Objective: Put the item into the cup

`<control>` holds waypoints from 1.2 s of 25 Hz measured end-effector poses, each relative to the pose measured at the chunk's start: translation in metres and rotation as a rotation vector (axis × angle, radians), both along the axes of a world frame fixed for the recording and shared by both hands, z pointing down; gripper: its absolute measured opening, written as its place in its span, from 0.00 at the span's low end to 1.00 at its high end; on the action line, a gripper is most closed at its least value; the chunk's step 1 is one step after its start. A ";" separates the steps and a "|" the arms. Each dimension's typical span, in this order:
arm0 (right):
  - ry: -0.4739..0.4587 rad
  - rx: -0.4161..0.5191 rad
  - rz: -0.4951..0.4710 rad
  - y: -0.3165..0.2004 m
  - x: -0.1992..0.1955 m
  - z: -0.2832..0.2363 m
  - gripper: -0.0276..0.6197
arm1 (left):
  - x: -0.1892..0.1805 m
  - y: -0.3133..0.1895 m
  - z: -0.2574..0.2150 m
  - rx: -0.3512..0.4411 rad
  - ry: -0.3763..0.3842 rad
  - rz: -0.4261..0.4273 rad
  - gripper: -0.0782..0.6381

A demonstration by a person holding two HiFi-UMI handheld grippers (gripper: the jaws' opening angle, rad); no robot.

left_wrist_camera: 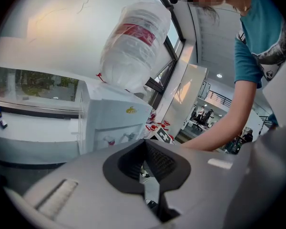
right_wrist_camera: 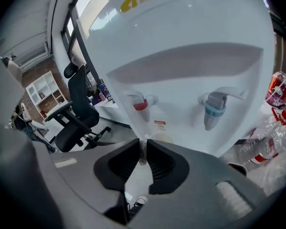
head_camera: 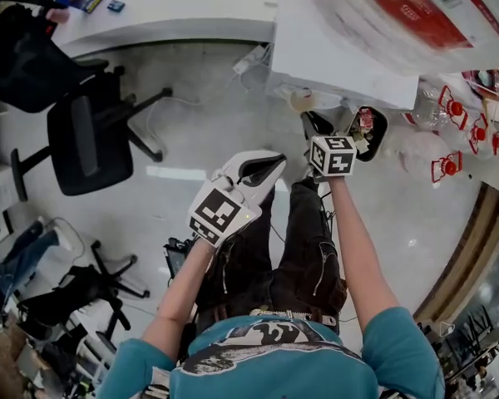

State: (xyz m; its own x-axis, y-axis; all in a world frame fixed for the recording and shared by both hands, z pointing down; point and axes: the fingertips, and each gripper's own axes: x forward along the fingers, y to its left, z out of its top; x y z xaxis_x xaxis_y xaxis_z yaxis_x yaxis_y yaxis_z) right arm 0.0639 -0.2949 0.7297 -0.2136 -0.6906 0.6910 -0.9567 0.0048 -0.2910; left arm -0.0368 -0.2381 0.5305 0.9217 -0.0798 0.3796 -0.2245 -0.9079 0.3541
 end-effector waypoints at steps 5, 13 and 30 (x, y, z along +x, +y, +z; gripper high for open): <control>0.046 -0.006 -0.023 -0.012 0.001 0.022 0.12 | -0.003 0.007 0.019 -0.024 -0.020 0.025 0.13; 0.120 -0.041 -0.049 -0.029 0.007 0.048 0.12 | -0.002 0.011 0.034 -0.053 -0.029 0.045 0.13; 0.157 -0.075 -0.051 -0.036 0.015 0.057 0.23 | -0.011 0.006 0.044 -0.069 -0.050 0.022 0.13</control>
State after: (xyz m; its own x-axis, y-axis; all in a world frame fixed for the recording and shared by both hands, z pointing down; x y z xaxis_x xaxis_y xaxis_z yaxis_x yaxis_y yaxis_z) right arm 0.0785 -0.3305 0.7864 -0.1329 -0.6272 0.7675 -0.9894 0.0385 -0.1399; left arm -0.0483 -0.2317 0.5748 0.9029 -0.0317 0.4287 -0.2234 -0.8866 0.4050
